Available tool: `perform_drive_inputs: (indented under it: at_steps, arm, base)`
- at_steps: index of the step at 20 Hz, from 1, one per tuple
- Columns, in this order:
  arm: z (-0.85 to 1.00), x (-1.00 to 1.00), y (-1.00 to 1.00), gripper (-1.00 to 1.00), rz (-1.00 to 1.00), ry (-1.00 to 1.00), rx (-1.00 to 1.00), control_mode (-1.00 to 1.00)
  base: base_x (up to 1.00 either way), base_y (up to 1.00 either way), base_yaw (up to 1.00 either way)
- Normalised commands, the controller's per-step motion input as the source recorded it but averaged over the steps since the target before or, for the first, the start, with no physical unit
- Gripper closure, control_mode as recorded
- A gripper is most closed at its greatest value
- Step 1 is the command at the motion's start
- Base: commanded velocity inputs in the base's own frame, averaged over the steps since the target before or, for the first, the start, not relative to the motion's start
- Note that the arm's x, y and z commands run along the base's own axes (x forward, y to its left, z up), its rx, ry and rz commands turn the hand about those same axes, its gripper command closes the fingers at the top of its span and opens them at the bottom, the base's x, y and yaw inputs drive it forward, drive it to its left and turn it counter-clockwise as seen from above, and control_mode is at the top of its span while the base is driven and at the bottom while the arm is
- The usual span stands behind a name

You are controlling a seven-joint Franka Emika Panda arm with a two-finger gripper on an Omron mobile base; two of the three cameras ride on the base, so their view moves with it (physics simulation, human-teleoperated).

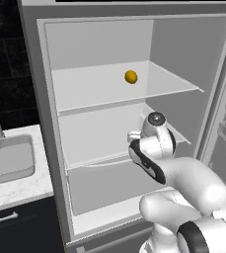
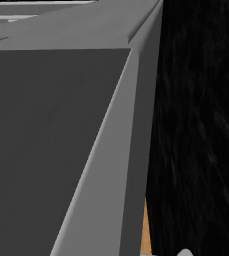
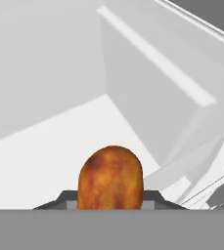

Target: Place one lemon and one chicken drumstick in each tupperware on the nearby counter, to pack two identical lunches.

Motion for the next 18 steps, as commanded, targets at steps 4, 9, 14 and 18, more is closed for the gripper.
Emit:
perform_drive_inputs:
  at_steps: [4,9,14,18]
  arm:
    - [0.64,-1.00,0.00,1.00,0.00,0.00,0.04,-1.00]
    - [1.00,-1.00,0.00,1.00,0.00,0.00,0.00,-1.00]
    - [0.98,-1.00,0.00,1.00,0.01,0.00,0.00,-1.00]
    - [0.49,-1.00,0.00,1.00,0.02,0.04,0.00,-1.00]
  base:
    - [0.00,0.00,0.00]
    - [0.00,0.00,0.00]
    - [0.00,0.00,0.00]
    - [0.00,0.00,0.00]
